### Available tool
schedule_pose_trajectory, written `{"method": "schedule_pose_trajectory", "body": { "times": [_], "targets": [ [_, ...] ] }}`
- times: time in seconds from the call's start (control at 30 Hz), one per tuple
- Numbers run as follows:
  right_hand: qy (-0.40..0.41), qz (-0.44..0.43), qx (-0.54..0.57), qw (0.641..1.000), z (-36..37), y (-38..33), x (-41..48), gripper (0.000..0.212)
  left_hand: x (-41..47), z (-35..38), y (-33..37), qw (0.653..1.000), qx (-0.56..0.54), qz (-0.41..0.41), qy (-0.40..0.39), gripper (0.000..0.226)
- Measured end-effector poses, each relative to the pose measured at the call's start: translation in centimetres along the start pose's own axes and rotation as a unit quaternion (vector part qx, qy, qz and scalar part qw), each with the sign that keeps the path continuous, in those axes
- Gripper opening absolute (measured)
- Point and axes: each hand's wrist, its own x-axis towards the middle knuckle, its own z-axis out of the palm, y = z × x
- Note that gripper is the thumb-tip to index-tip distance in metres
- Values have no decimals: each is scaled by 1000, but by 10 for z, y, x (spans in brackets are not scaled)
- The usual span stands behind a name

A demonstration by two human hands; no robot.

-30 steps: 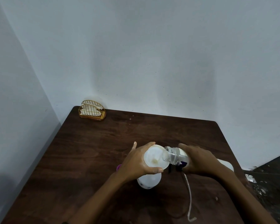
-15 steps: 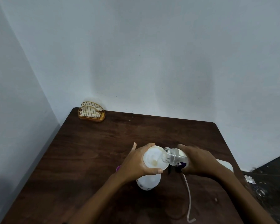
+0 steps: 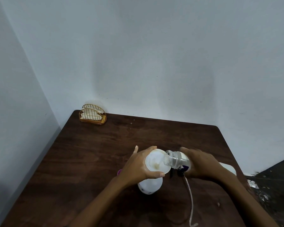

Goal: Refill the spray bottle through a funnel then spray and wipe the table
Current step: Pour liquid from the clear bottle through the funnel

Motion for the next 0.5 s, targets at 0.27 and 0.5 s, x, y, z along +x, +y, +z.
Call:
{"method": "schedule_pose_trajectory", "body": {
  "times": [0.27, 0.5],
  "targets": [
    [1, -6, 2, 1000, -3, 0, -1, 43, 0, 1, -2, 1000, 0, -1, 0, 88],
    [3, -6, 0, 1000, -4, 0, 0, 40, 0, 1, -2, 1000, -7, 1, -5, 97]
  ]
}}
